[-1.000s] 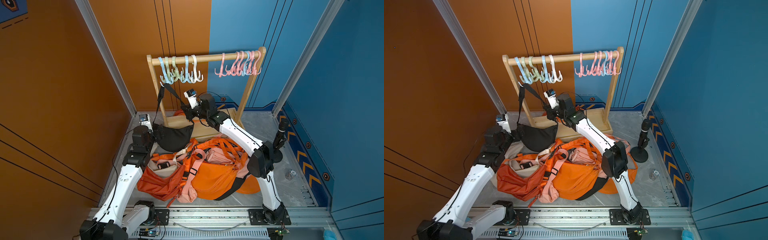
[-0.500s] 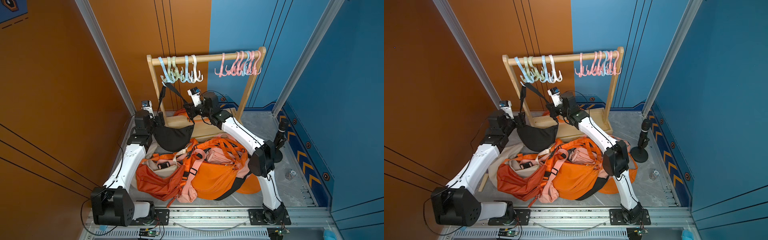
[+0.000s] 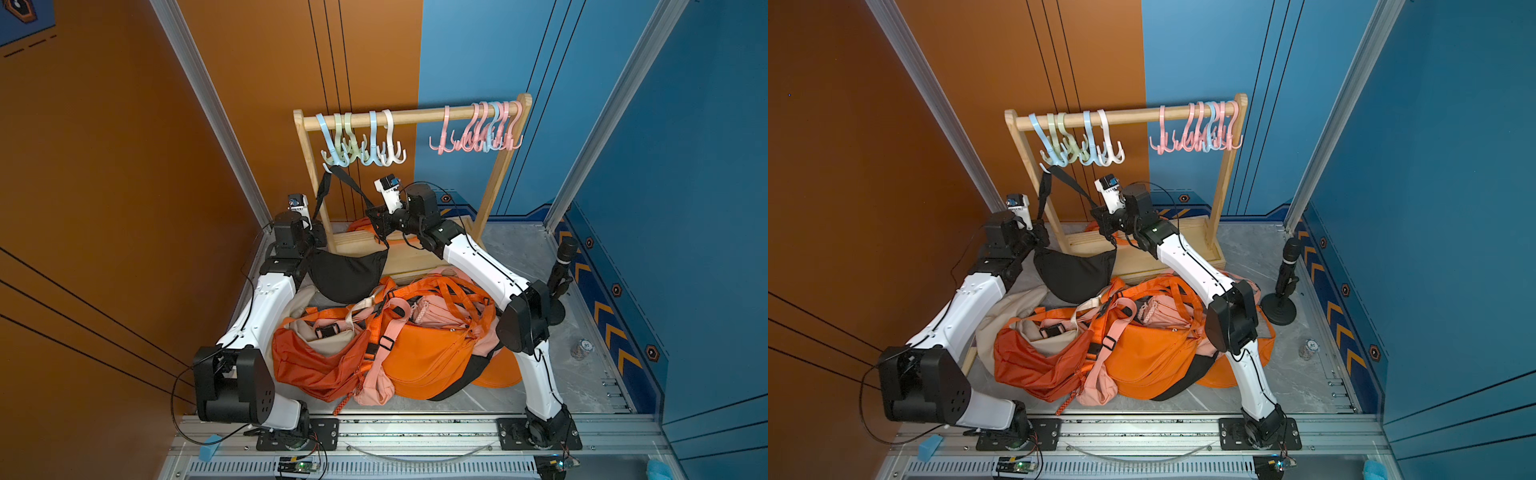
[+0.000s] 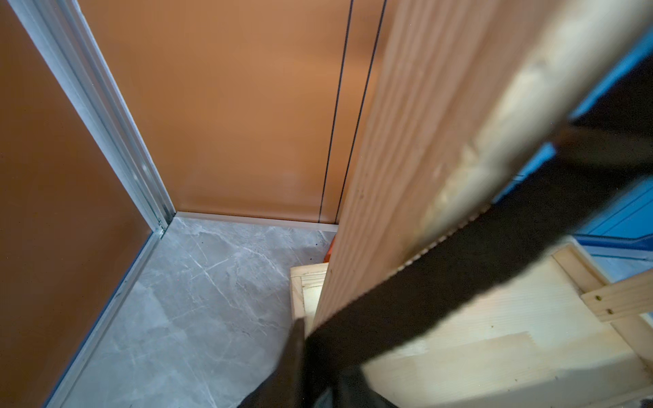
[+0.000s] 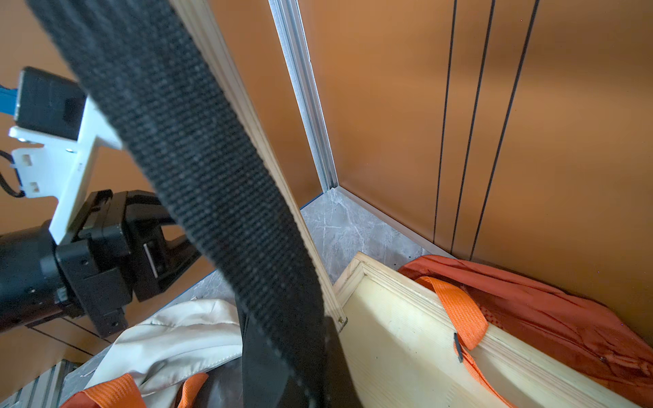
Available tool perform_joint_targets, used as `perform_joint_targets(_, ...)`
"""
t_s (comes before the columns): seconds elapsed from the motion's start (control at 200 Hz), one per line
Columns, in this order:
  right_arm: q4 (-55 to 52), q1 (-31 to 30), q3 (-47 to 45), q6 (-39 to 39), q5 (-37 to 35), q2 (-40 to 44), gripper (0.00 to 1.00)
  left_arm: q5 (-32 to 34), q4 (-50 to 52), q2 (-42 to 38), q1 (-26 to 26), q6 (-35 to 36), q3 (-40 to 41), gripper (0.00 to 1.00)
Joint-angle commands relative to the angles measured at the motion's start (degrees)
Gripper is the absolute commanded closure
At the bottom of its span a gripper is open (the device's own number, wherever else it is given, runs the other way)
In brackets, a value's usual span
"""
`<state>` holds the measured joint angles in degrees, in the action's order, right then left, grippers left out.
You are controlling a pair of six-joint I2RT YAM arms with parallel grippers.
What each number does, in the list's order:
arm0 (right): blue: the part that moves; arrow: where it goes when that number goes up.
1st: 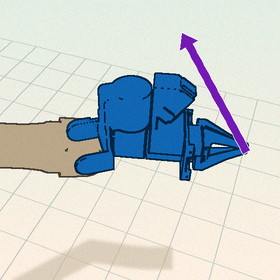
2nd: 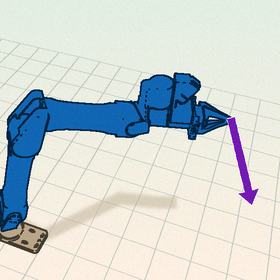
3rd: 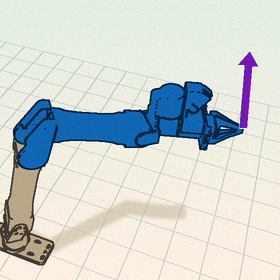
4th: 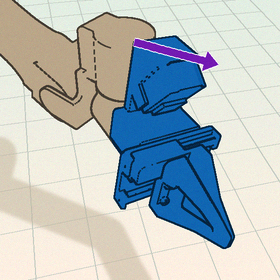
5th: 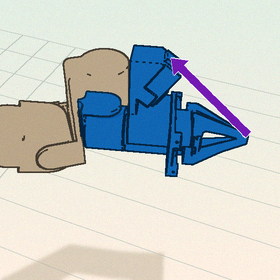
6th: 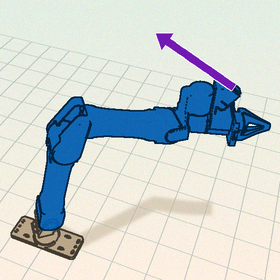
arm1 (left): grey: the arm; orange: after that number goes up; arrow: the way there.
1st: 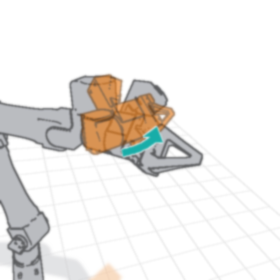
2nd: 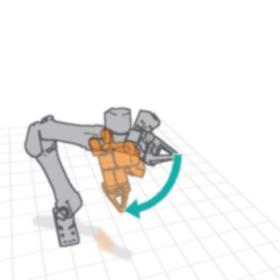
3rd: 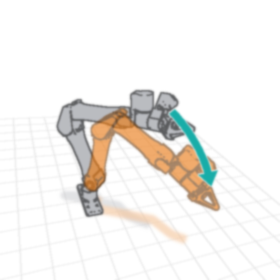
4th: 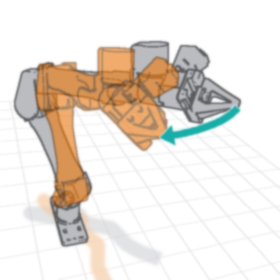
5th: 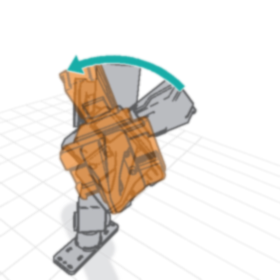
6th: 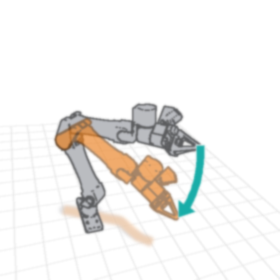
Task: Take the bag off the hook
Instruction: Pick up the bag from the hook.
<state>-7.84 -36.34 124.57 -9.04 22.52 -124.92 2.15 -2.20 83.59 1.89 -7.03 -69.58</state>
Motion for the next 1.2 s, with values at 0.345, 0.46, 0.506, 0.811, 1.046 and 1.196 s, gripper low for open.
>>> perform_joint_targets(0.345,0.8,0.3,-2.5,-1.0,1.2,5.4,1.00,2.1,-1.6,-6.1,0.4,0.8,-1.1,1.00)
perform_joint_targets(0.46,1.1,0.0,-2.8,-1.3,1.3,5.7,1.00,1.9,-1.2,-8.3,0.8,0.3,-1.3,1.00)
perform_joint_targets(0.506,1.1,-0.1,-2.8,-1.5,1.3,5.7,1.00,1.9,-0.8,-8.8,0.9,0.1,-1.6,1.00)
perform_joint_targets(0.811,0.7,-1.6,-1.5,-1.8,1.1,9.3,1.00,3.3,2.5,-13.2,1.4,-0.3,-5.2,1.00)
perform_joint_targets(1.046,-1.0,-3.1,0.6,-1.2,0.3,10.3,1.00,6.0,4.4,-17.4,0.6,0.5,-8.8,1.00)
perform_joint_targets(1.196,-3.3,-3.5,4.5,-1.1,0.2,9.5,1.00,7.3,8.5,-16.3,-1.6,0.5,-14.4,1.00)
